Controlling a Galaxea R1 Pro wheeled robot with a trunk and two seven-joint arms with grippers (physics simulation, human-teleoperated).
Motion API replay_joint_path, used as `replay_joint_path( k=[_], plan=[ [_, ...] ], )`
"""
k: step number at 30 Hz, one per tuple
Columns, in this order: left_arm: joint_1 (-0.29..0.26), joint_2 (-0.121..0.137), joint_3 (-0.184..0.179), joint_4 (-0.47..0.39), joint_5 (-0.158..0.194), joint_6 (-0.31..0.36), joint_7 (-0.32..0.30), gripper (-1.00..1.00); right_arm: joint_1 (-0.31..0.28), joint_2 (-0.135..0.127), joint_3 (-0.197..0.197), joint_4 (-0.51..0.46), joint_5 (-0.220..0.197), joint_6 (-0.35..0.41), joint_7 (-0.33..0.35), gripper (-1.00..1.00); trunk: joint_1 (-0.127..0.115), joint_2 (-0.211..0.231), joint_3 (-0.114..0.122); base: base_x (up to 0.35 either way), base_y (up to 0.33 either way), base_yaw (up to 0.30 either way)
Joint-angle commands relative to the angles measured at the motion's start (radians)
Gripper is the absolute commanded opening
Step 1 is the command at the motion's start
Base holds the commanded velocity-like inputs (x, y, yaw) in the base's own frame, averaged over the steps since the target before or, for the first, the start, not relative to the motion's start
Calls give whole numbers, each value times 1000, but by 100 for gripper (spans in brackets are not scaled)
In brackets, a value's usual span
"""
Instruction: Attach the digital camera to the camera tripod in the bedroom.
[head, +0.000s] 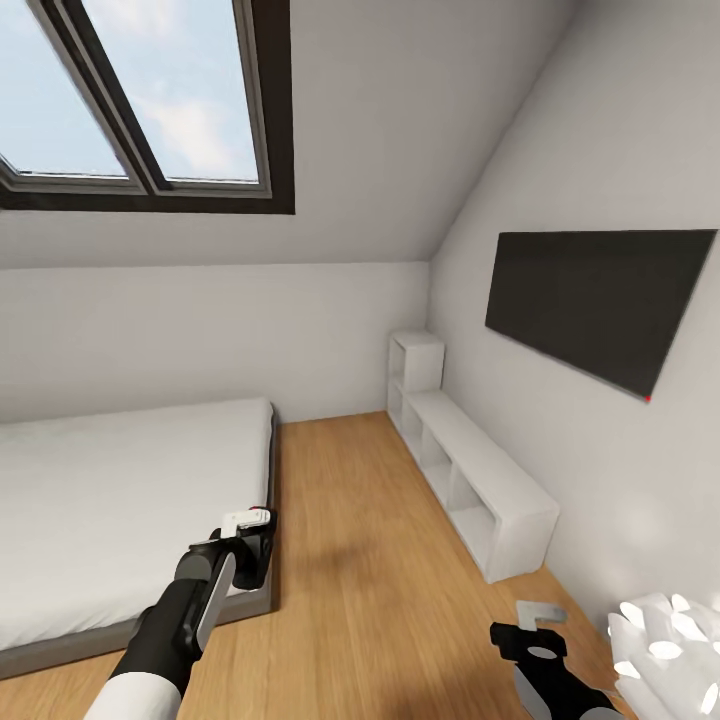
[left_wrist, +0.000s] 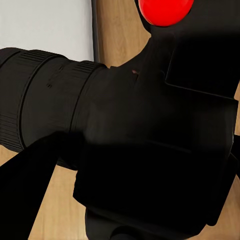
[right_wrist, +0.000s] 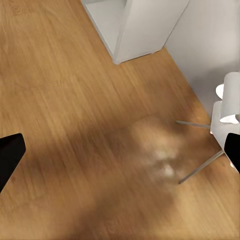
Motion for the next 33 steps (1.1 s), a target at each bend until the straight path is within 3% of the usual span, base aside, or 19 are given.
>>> replay_joint_path(
  k=[1, 16, 33],
  plan=[
    [0, -1, 2, -1, 1, 4, 2, -100, 0, 0, -2, 0, -3, -2, -1, 100, 0, -1, 0, 0, 0, 0],
    [0, -1, 0, -14, 0, 2, 1, -100, 0, 0, -2, 2, -4, -3, -3, 100, 0, -1, 0, 0, 0, 19],
    [0, -2, -3, -22, 0, -1, 1, -100, 0, 0, -2, 2, -3, -4, -4, 100, 0, -1, 0, 0, 0, 250]
  ],
)
